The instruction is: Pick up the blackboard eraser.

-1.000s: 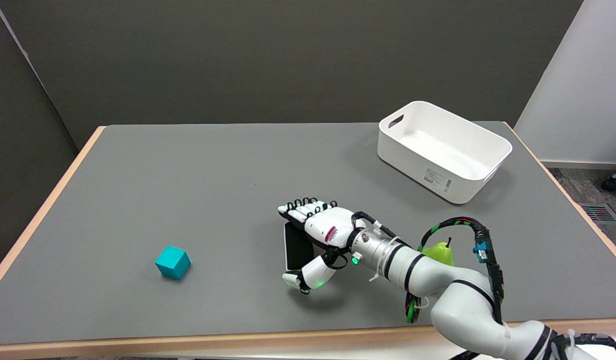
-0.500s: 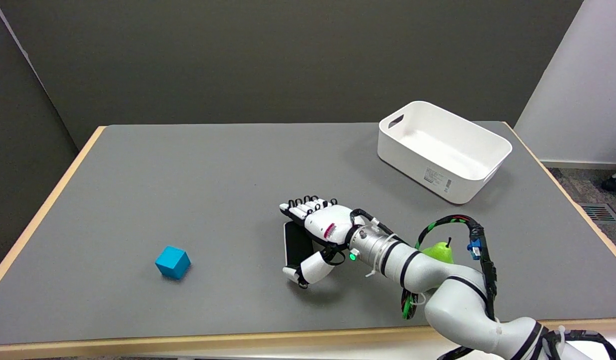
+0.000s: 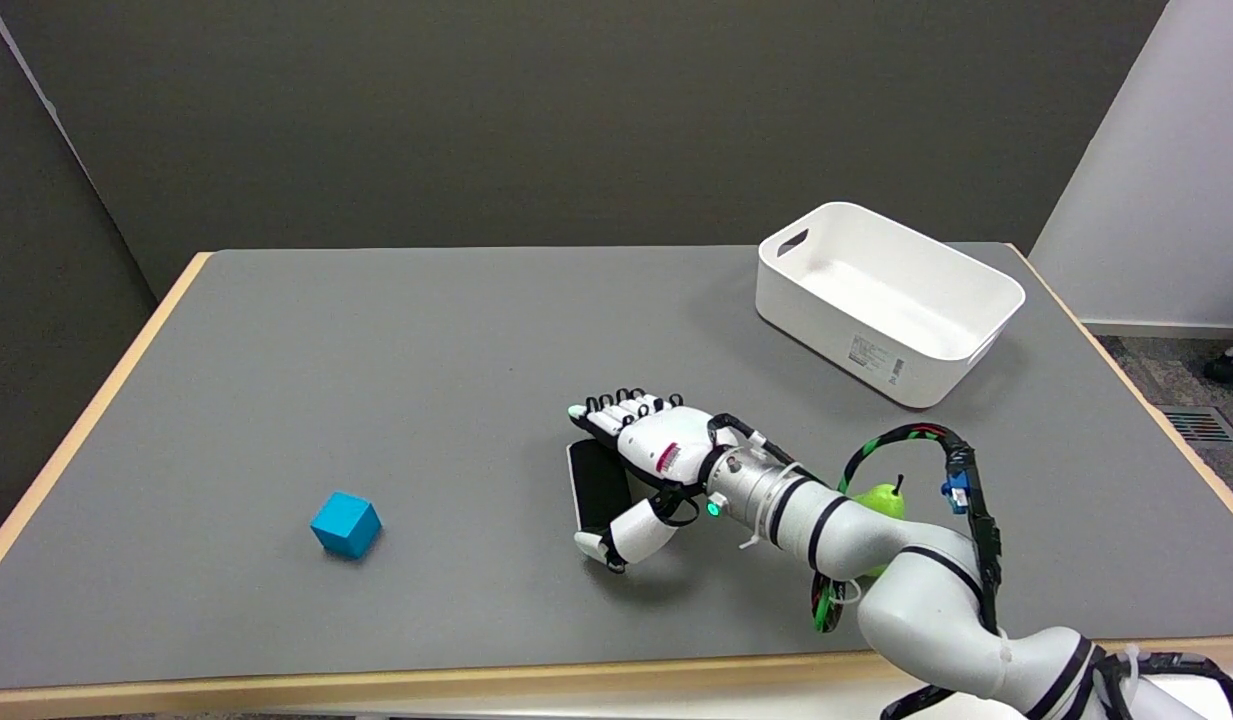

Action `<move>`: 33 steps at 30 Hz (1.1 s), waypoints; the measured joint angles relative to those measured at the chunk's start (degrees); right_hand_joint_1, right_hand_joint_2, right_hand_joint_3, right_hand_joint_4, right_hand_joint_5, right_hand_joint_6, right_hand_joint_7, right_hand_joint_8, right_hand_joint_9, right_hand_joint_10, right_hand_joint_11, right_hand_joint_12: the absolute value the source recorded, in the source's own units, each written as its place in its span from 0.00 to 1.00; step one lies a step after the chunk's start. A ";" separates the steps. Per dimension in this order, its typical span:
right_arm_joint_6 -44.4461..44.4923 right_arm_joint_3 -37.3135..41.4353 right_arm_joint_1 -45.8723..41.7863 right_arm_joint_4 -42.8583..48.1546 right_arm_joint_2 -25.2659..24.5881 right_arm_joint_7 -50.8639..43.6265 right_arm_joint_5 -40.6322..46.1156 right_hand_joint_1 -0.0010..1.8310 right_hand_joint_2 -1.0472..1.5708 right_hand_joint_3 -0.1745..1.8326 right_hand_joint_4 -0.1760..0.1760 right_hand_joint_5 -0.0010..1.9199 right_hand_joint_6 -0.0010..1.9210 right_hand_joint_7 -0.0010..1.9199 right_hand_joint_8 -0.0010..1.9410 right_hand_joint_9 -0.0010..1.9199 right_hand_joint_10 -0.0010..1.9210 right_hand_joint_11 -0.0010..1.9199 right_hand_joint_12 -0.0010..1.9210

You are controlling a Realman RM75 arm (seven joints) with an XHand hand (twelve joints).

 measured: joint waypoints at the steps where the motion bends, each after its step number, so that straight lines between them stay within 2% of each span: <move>1: -0.01 -0.08 0.00 0.11 0.19 0.12 -0.01 0.25 0.59 0.53 0.35 0.00 0.05 0.02 0.16 0.00 0.21 0.00 0.46; 33: -0.02 -2.51 -0.04 1.80 3.52 1.93 -0.08 0.26 0.59 0.53 0.37 0.00 0.06 0.01 0.11 0.00 0.18 0.00 0.45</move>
